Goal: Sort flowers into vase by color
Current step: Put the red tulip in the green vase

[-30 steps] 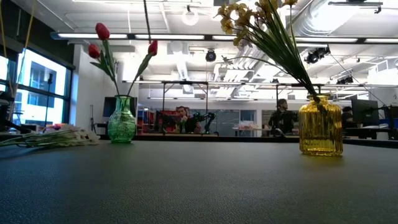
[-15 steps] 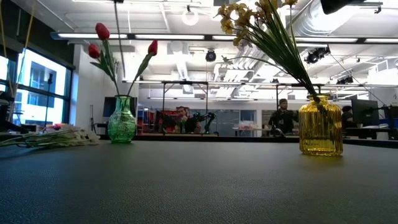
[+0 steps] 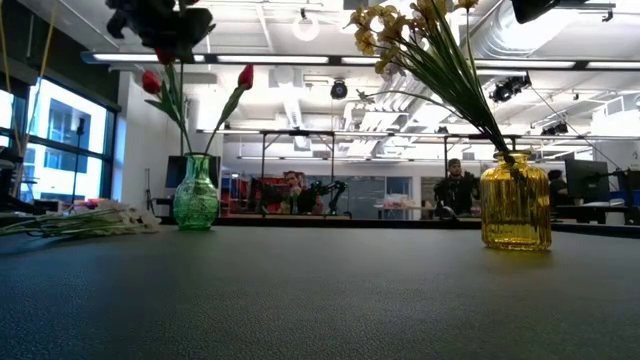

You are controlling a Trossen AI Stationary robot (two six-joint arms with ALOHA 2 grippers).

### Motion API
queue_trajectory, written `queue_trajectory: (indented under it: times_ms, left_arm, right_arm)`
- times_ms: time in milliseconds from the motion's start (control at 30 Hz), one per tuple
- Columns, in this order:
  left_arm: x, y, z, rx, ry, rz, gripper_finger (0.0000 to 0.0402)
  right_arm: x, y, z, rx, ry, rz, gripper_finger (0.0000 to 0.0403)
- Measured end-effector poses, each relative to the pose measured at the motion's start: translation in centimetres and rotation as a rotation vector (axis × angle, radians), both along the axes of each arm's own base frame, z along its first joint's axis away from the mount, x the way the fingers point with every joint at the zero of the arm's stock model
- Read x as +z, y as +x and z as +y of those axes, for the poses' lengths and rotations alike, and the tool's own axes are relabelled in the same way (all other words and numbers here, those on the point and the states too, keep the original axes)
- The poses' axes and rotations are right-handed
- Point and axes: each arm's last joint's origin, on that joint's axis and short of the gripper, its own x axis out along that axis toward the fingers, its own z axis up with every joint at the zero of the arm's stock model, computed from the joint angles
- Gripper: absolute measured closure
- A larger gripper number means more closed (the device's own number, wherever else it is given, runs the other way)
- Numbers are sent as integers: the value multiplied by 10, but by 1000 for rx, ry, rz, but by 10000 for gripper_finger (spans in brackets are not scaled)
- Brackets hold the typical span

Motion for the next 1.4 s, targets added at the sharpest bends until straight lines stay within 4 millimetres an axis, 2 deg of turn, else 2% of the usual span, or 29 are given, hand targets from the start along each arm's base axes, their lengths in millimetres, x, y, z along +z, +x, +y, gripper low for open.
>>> queue_trajectory:
  times_ms: [167,300,367,467,633,867,1000,1167,1400]
  left_arm:
    - [5,4,1,-96,-55,-94,401]
    - [24,8,-1,-251,-87,-178,401]
    - [31,8,-1,-262,-51,-163,401]
    - [34,6,4,-176,10,-121,401]
    - [28,-1,19,-25,38,-46,401]
    - [1,-2,37,-8,-38,-31,401]
    - [-4,-3,39,-5,-46,-15,399]
    - [7,-2,36,-35,-29,-26,400]
    - [35,1,24,-107,-1,-99,401]
  right_arm:
    - [0,0,0,2,-10,0,204]
    - [0,2,-2,-13,-10,-4,204]
    - [0,3,-4,-23,-10,-5,204]
    - [1,6,-8,-39,-2,-11,204]
    - [2,8,-9,-45,8,-21,204]
    - [3,8,-9,-44,9,-22,204]
    - [3,8,-9,-44,10,-22,204]
    - [3,8,-9,-44,9,-22,204]
    - [3,8,-9,-44,9,-22,204]
